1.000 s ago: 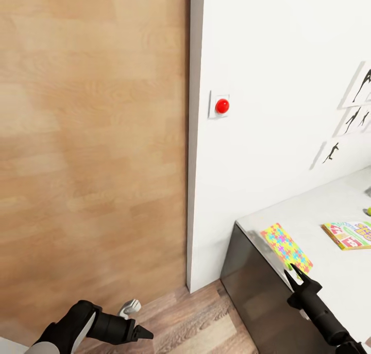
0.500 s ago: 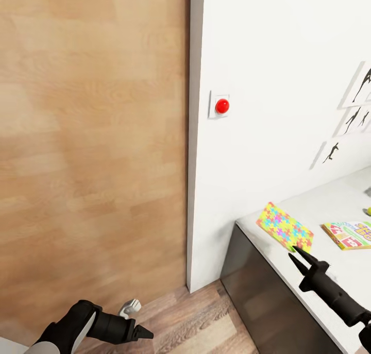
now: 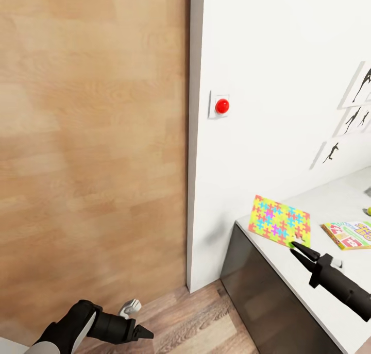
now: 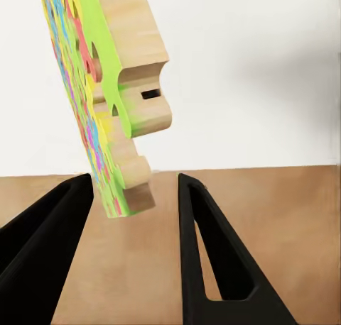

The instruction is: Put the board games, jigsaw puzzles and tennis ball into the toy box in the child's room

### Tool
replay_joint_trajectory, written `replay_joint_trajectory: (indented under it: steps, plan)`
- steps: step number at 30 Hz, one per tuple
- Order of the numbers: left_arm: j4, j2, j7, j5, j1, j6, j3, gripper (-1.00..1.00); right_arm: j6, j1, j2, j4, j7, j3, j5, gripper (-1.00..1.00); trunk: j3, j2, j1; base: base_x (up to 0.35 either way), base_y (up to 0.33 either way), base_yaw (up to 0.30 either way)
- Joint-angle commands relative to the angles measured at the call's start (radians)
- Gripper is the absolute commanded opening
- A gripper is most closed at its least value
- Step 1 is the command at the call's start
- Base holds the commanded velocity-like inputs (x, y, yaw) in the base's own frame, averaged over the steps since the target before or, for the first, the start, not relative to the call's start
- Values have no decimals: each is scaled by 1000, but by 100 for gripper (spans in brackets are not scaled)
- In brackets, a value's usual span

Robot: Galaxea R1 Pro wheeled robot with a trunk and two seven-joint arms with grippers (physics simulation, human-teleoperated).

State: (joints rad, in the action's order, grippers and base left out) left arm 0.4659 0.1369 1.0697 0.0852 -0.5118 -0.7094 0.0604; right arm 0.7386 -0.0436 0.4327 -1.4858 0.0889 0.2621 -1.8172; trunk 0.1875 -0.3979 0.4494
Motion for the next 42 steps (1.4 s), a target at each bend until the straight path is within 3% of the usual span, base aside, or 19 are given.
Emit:
replay_joint_trajectory:
  steps: [1,4,23,27,34,42]
  plan:
    - [2,1,6,5,-1,-7,1,100,6,-1,-1,-3,5,1,22,-100,2,-2,1,0,0,0]
    - [2,1,6,5,-1,-7,1,100,8,-1,-3,-8,5,-7,56,-100,2,-2,1,0,0,0]
    - [24,1,6,5,-5,-9,1,100,1,-2,-18,-17,-5,-8,82,-100,2,-2,1,0,0,0]
    - [88,1,7,5,-6,-64,1,100,7,-3,-16,-12,-24,-9,97,-100,2,-2,1,0,0,0]
    - [273,3,7,6,-7,-224,4,100,16,-2,-16,-19,-79,-10,109,-100,2,-2,1,-49,-40,0]
    - [307,6,7,7,-7,-245,2,100,15,-1,-18,-26,-84,-9,111,-100,2,-2,1,-83,-166,0]
